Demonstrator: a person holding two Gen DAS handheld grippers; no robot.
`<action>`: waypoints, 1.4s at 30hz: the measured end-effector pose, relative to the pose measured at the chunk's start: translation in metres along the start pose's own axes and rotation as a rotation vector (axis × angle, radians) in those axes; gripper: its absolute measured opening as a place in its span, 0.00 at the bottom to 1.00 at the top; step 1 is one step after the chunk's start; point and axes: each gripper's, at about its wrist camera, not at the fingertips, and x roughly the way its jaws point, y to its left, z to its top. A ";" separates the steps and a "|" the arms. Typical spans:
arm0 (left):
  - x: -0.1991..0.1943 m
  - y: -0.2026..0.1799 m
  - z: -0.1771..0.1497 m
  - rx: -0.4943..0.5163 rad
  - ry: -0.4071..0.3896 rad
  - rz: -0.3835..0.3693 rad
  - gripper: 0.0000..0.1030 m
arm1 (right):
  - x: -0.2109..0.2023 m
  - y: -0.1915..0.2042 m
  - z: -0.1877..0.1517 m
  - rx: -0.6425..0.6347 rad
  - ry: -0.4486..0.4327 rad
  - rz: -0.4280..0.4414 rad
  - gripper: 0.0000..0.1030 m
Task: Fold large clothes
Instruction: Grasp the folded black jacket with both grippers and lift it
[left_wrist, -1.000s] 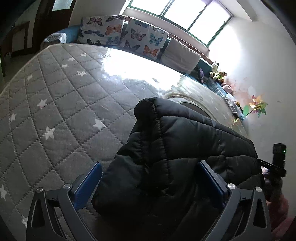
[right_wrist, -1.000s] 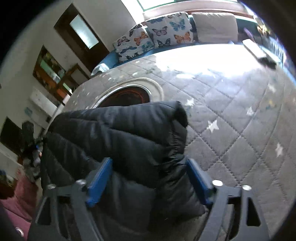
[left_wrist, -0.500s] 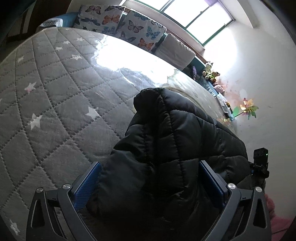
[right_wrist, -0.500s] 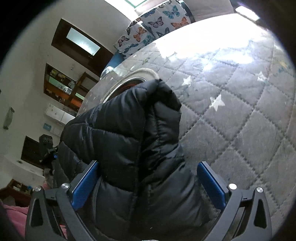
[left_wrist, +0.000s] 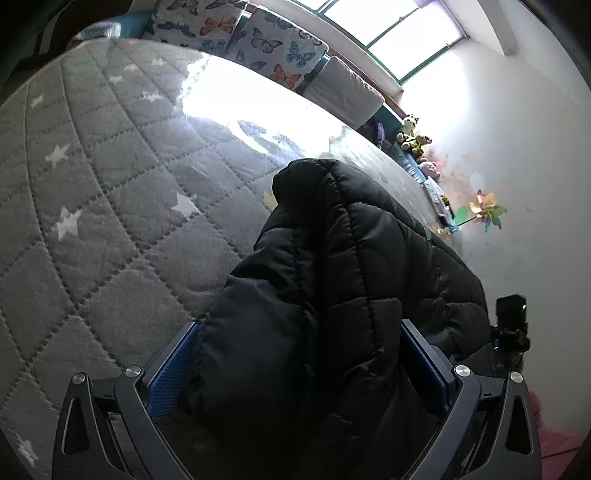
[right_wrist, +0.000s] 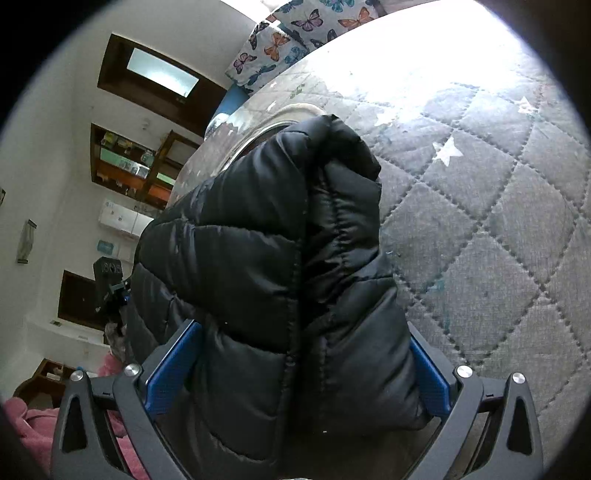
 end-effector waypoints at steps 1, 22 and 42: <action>-0.001 0.000 -0.001 -0.003 0.002 0.001 1.00 | -0.001 -0.001 -0.001 0.001 -0.005 -0.003 1.00; -0.004 -0.004 -0.009 -0.020 0.038 -0.015 0.93 | -0.010 -0.006 -0.005 0.041 0.008 0.045 0.90; -0.007 -0.010 -0.020 -0.014 0.000 -0.071 0.80 | -0.005 0.001 -0.005 0.036 -0.018 0.072 0.76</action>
